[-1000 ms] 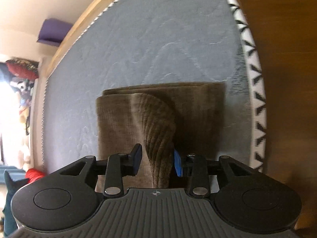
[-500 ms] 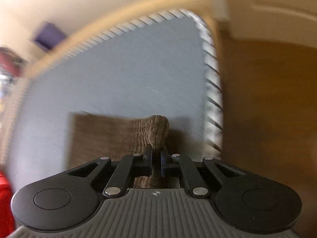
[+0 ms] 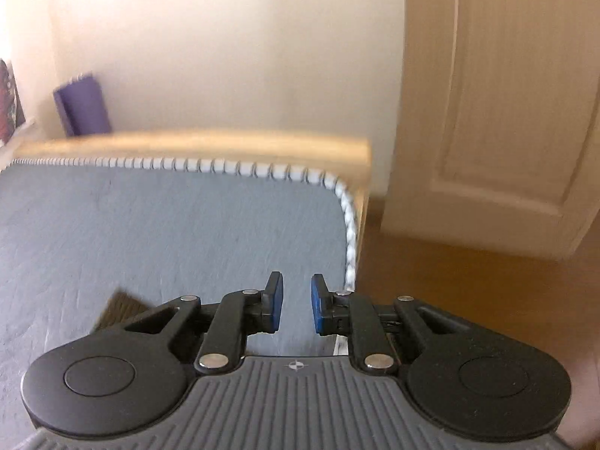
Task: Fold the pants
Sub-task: 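Release the folded pants with both grippers and lift away, then grasp the pant leg cuff end with the right gripper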
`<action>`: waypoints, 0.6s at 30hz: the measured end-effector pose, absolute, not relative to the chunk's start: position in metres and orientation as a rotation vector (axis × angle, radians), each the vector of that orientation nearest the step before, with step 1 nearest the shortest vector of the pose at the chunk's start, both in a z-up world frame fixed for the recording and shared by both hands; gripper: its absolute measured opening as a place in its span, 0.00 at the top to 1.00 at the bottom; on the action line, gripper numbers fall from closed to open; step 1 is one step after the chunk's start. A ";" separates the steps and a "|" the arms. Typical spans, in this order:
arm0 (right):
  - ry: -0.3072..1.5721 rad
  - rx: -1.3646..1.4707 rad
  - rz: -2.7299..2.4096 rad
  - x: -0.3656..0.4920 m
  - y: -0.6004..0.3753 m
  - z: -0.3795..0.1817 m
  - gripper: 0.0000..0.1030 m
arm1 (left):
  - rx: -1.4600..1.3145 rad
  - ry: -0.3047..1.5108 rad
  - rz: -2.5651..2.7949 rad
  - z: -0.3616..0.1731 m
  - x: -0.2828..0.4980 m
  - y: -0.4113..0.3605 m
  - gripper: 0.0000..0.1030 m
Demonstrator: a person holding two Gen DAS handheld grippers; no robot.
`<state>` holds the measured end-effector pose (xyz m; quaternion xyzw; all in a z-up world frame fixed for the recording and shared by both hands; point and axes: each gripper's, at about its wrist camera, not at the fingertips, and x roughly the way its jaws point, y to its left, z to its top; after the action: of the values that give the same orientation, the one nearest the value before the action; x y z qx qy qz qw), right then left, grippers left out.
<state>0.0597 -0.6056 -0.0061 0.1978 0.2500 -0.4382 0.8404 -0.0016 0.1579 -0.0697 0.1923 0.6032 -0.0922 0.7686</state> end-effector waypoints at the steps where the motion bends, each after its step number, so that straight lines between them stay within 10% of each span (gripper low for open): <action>1: 0.527 0.453 -0.856 0.063 -0.604 -0.008 0.80 | 0.457 1.358 -0.217 -0.080 -0.006 0.160 0.44; 18: 0.797 0.623 -0.355 0.196 -0.554 -0.081 0.53 | 0.210 1.152 -0.245 -0.028 0.010 0.186 0.44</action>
<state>0.1958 -0.5543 -0.0807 0.2968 0.3796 -0.1691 0.8598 0.0098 0.1856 -0.0278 0.0988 0.5425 -0.1155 0.8262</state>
